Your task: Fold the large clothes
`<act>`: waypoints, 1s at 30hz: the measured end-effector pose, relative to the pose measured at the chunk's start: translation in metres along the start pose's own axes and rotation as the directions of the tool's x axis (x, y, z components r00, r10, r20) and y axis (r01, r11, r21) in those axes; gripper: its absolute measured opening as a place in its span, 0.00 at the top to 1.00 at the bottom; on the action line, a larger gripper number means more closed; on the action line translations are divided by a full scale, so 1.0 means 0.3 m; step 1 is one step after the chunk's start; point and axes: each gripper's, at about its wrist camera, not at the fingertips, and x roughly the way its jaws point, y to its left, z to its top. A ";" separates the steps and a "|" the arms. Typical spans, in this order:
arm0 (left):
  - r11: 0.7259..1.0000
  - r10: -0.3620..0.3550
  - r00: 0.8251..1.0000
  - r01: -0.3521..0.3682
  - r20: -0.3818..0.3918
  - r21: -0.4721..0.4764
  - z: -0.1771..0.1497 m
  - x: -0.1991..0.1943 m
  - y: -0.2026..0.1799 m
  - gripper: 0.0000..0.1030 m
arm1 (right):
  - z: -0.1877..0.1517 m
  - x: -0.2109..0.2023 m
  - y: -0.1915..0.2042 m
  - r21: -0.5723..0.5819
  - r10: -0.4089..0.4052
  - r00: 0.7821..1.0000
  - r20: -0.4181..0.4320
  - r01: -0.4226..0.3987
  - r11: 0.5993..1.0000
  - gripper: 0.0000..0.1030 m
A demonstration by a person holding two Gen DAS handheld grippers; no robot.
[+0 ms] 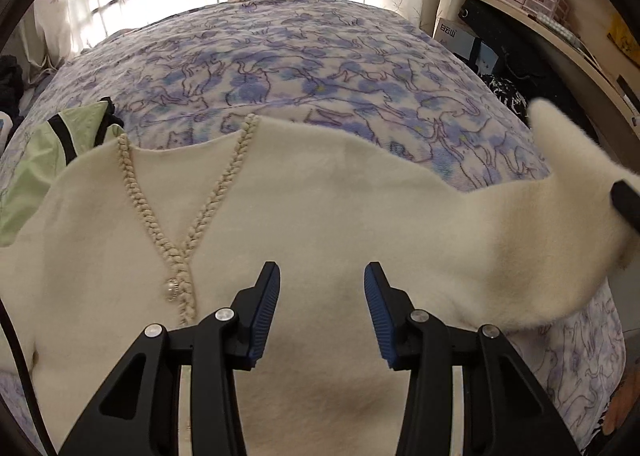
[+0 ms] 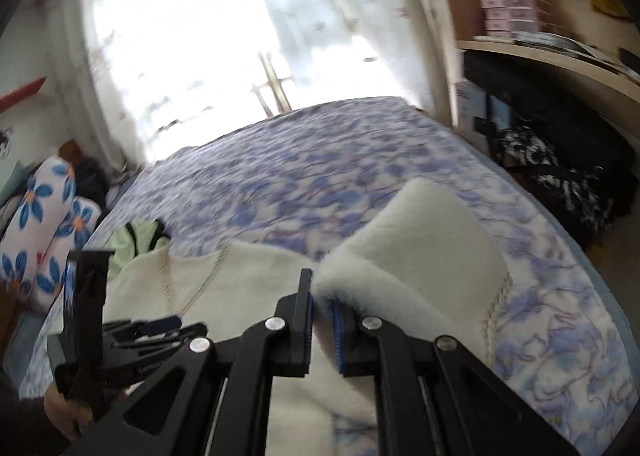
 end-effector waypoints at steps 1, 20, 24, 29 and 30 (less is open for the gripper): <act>1.000 -0.008 1.000 0.008 0.002 -0.003 -0.007 -0.013 0.026 0.59 | -0.028 0.034 0.050 -0.039 0.016 0.999 -0.040 -0.018 0.999 0.91; 0.969 -0.240 0.963 0.246 -0.120 0.037 -0.135 0.035 -0.020 0.51 | -0.366 0.054 -0.009 0.219 0.068 0.974 -0.215 -0.020 0.975 0.59; 0.959 -0.246 0.961 0.260 -0.123 0.115 -0.142 0.034 -0.150 0.44 | -0.410 0.013 -0.092 0.331 0.048 0.982 -0.185 0.016 0.944 0.59; 0.939 -0.164 0.972 0.207 -0.170 0.276 -0.164 0.074 -0.343 0.37 | -0.450 -0.022 -0.148 0.397 0.029 0.984 -0.176 0.044 0.917 0.59; 0.935 -0.140 0.976 0.186 -0.169 0.303 -0.166 0.087 -0.378 0.37 | -0.456 -0.025 -0.151 0.400 0.028 0.984 -0.176 0.045 0.915 0.59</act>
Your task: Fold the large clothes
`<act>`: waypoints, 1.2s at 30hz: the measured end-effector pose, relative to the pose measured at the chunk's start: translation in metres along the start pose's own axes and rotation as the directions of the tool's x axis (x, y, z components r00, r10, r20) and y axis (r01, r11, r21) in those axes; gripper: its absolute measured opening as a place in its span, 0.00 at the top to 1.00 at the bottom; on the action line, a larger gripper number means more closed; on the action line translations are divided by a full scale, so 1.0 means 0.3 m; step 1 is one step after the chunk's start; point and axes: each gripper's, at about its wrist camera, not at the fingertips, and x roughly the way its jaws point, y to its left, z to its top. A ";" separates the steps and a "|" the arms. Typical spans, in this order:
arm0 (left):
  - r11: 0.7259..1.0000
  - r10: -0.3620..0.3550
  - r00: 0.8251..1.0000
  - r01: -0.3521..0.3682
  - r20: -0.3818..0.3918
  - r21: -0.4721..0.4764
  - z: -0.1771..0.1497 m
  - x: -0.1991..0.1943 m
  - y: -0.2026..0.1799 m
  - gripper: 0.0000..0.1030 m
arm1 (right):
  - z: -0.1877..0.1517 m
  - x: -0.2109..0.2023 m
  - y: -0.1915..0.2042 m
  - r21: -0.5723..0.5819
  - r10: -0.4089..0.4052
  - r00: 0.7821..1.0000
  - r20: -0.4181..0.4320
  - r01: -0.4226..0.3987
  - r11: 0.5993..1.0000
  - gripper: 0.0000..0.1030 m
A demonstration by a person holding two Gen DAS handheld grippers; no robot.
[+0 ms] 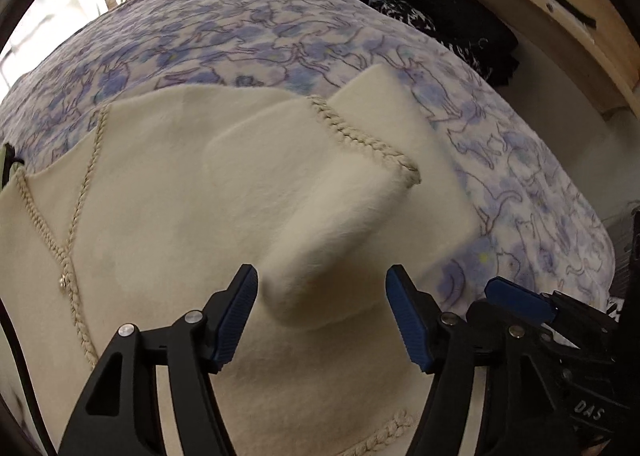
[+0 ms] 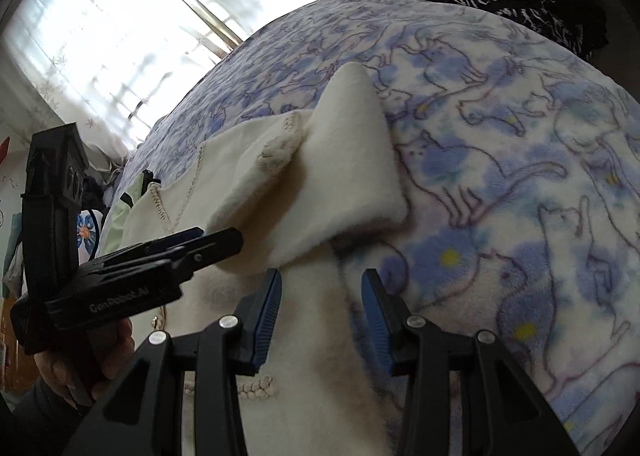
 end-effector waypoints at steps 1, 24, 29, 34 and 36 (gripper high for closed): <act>0.999 0.048 0.999 -0.048 -0.002 0.019 0.013 0.018 -0.026 0.37 | -0.006 0.000 -0.005 0.002 -0.003 1.000 -0.003 0.003 1.000 0.59; 0.907 0.168 0.986 -0.150 0.010 -0.394 -0.364 -0.263 0.663 0.43 | -0.109 -0.019 0.131 -0.128 -0.003 0.999 -0.041 -0.002 0.992 0.59; 0.848 0.047 0.997 -0.010 0.056 -0.529 -0.487 -0.256 0.803 0.43 | -0.130 -0.013 0.170 -0.159 -0.012 0.998 -0.055 0.004 0.987 0.59; 0.801 -0.056 0.990 0.121 0.128 -0.586 -0.466 -0.224 0.889 0.42 | -0.131 -0.005 0.200 -0.183 -0.027 0.998 -0.062 0.015 0.983 0.59; 0.796 -0.087 0.990 0.136 0.111 -0.590 -0.434 -0.181 0.899 0.43 | -0.122 0.002 0.210 -0.194 -0.040 0.997 -0.063 0.027 0.981 0.60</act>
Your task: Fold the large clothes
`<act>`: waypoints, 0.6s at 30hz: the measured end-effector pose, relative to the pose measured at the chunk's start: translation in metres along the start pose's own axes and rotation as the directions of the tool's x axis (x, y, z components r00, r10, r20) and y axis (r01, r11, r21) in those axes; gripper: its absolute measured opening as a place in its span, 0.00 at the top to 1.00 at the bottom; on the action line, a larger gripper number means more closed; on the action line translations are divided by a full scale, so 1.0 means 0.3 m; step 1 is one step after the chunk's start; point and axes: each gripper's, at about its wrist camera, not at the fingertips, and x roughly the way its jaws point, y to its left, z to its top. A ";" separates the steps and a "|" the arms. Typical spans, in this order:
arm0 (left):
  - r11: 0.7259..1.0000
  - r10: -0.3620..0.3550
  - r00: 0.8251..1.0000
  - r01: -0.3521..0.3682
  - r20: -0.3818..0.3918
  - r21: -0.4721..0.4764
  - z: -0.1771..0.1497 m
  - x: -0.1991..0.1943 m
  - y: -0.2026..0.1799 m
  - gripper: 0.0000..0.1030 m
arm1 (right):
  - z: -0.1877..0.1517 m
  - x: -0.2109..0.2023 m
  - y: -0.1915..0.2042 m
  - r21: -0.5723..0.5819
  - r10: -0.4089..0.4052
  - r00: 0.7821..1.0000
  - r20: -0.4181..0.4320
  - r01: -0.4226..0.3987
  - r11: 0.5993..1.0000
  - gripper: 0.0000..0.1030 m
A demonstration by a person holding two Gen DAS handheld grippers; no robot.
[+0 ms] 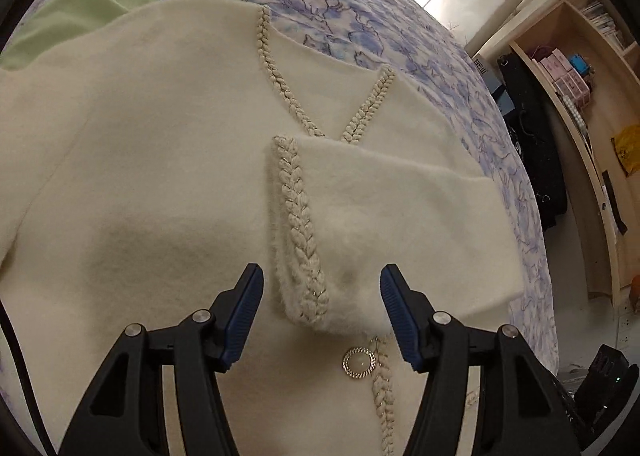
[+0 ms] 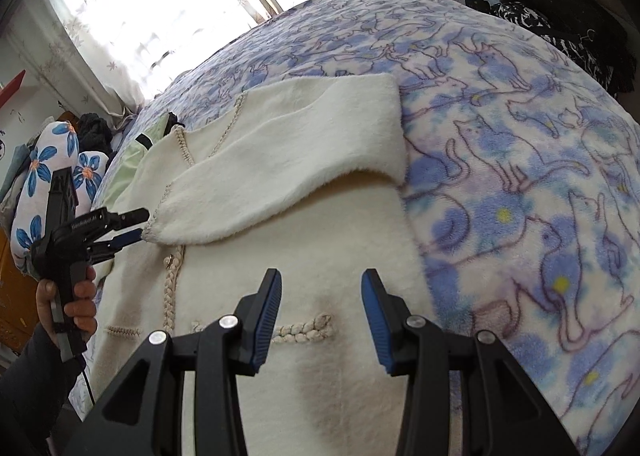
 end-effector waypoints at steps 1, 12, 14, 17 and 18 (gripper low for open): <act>1.000 -0.004 1.000 0.004 -0.019 0.009 0.008 0.023 0.001 0.43 | 0.008 0.003 0.004 -0.007 -0.006 1.000 -0.002 0.005 1.000 0.59; 0.940 0.186 0.977 -0.208 0.104 0.270 0.071 0.017 -0.255 0.84 | 0.168 0.096 -0.066 0.008 -0.091 0.996 -0.015 0.091 0.996 0.58; 0.933 0.178 0.973 -0.214 0.146 0.289 0.094 -0.029 -0.297 0.84 | 0.216 0.135 -0.105 0.059 -0.073 0.997 -0.020 0.074 0.996 0.58; 0.914 0.182 0.957 -0.249 0.225 0.319 0.135 -0.092 -0.352 0.84 | 0.274 0.207 -0.130 0.086 -0.069 0.997 -0.038 0.072 0.994 0.58; 0.908 0.183 0.950 -0.262 0.253 0.327 0.153 -0.111 -0.367 0.84 | 0.289 0.233 -0.136 0.099 -0.067 0.996 -0.054 0.072 0.992 0.58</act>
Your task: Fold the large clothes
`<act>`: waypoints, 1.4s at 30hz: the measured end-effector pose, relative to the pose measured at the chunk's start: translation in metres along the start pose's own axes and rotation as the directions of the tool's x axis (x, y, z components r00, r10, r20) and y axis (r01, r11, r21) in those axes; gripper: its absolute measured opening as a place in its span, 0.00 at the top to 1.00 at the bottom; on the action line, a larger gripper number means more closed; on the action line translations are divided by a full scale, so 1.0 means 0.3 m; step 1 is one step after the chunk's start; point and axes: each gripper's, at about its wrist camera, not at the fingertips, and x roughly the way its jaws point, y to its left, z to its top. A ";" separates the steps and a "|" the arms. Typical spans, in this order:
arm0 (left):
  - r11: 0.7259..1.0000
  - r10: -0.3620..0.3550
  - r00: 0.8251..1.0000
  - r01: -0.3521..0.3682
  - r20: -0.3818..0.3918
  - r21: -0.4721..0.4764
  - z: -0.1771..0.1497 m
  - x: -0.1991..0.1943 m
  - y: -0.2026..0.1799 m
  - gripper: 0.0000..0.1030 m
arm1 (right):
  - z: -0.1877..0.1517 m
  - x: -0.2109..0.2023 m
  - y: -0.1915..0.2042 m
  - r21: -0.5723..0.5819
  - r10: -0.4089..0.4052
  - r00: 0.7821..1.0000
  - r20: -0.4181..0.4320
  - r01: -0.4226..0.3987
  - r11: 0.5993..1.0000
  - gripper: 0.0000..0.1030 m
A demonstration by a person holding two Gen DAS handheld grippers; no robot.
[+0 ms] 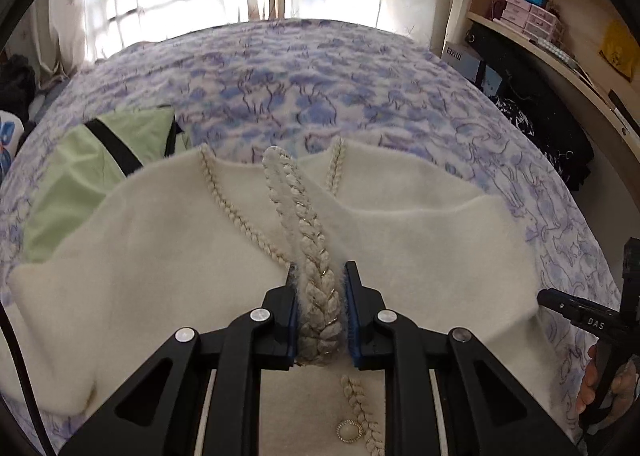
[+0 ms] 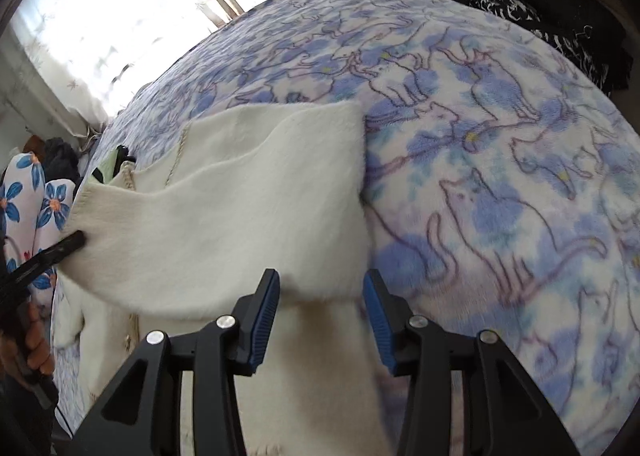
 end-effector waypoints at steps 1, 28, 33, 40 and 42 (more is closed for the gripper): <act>1.000 0.004 1.000 -0.004 0.020 0.002 0.020 -0.015 0.009 0.84 | 0.012 0.019 0.001 0.011 0.006 1.000 -0.012 -0.005 1.000 0.57; 0.983 0.016 0.976 -0.055 -0.217 -0.177 -0.041 0.340 0.265 0.77 | 0.289 0.266 -0.062 0.129 0.069 0.996 -0.059 -0.061 0.990 0.50; 0.979 0.149 0.978 -0.167 -0.144 -0.117 -0.031 0.329 0.233 0.85 | 0.303 0.268 -0.026 0.018 -0.025 1.000 -0.009 0.025 1.000 0.77; 0.961 0.150 0.971 -0.188 -0.187 -0.204 -0.050 0.307 0.294 0.68 | 0.294 0.211 0.036 -0.048 -0.194 0.981 0.017 0.194 0.980 0.69; 0.960 0.196 0.969 -0.221 -0.149 -0.174 -0.047 0.256 0.269 0.68 | 0.270 0.152 0.085 -0.095 -0.253 0.963 0.093 0.262 0.960 0.69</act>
